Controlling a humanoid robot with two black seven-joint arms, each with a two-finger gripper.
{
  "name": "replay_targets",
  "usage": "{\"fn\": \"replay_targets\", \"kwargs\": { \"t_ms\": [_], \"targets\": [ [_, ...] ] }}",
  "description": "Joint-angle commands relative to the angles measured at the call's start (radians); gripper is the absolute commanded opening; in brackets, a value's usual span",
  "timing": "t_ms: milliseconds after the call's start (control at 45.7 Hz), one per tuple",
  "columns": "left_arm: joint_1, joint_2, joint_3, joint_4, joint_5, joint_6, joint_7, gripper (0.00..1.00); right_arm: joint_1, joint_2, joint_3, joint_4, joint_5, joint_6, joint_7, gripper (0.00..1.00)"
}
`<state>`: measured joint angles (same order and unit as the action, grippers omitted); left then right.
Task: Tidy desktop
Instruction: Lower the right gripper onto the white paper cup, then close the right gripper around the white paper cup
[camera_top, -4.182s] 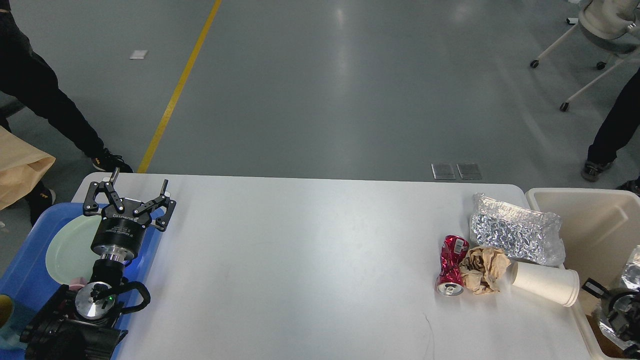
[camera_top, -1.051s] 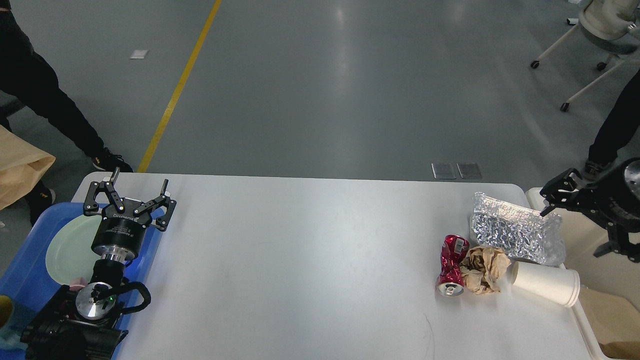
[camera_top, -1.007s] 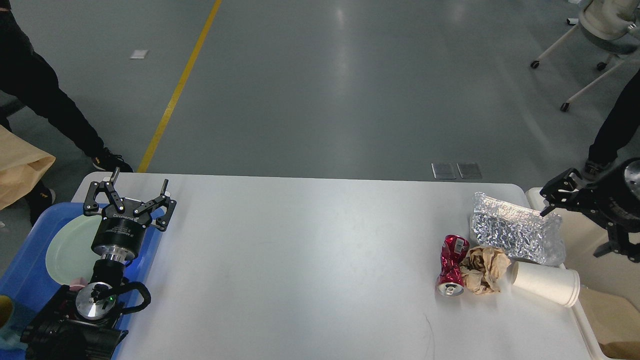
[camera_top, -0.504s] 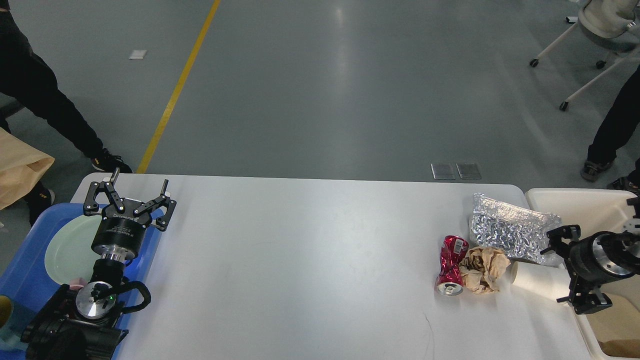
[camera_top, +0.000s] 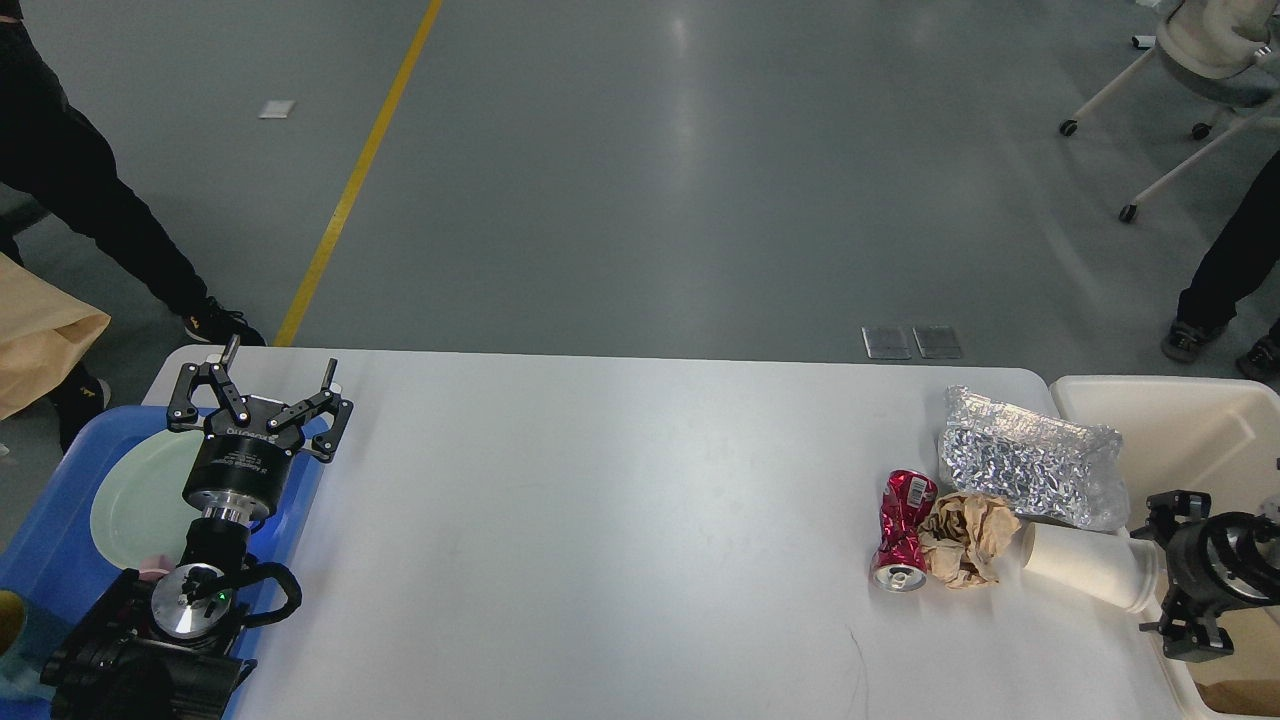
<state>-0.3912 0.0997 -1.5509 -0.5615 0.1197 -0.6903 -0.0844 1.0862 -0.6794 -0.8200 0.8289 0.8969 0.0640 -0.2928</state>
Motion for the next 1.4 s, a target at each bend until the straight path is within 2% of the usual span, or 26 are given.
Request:
{"fn": "replay_targets", "kwargs": {
  "t_ms": [0, 263, 832, 1029, 1139, 1226, 1314, 1380],
  "targets": [
    [0.0, 0.0, 0.0, 0.0, 0.0, 0.0, 0.0, 0.96, -0.003, 0.003, 0.005, -0.004, 0.004, -0.004, 0.0, 1.0],
    [0.0, 0.0, 0.0, 0.0, 0.0, 0.0, 0.0, 0.96, -0.04, 0.014, 0.082, -0.005, 0.004, -0.016, 0.0, 1.0],
    [0.0, 0.0, 0.0, 0.002, 0.0, 0.0, 0.0, 0.96, -0.112, 0.07, 0.117, -0.103, 0.002, -0.018, 0.003, 1.0],
    [0.0, 0.0, 0.0, 0.002, 0.0, 0.0, 0.0, 0.96, -0.114, 0.07, 0.117, -0.103, -0.019, -0.018, 0.004, 0.86],
    [0.0, 0.0, 0.0, 0.0, 0.0, 0.0, 0.0, 0.96, -0.118, 0.07, 0.117, -0.103, -0.047, -0.021, 0.006, 0.85],
    [0.0, 0.0, 0.0, 0.0, 0.0, 0.0, 0.0, 0.96, -0.123, 0.07, 0.117, -0.102, -0.056, -0.02, 0.006, 0.7],
    [0.0, 0.0, 0.0, 0.002, 0.0, 0.0, 0.0, 0.96, -0.129, 0.072, 0.117, -0.1, -0.058, -0.02, 0.008, 0.58],
    [0.0, 0.0, 0.0, 0.0, 0.0, 0.0, 0.0, 0.96, -0.129, 0.072, 0.117, -0.099, -0.059, -0.02, 0.008, 0.54]
  ]
}}
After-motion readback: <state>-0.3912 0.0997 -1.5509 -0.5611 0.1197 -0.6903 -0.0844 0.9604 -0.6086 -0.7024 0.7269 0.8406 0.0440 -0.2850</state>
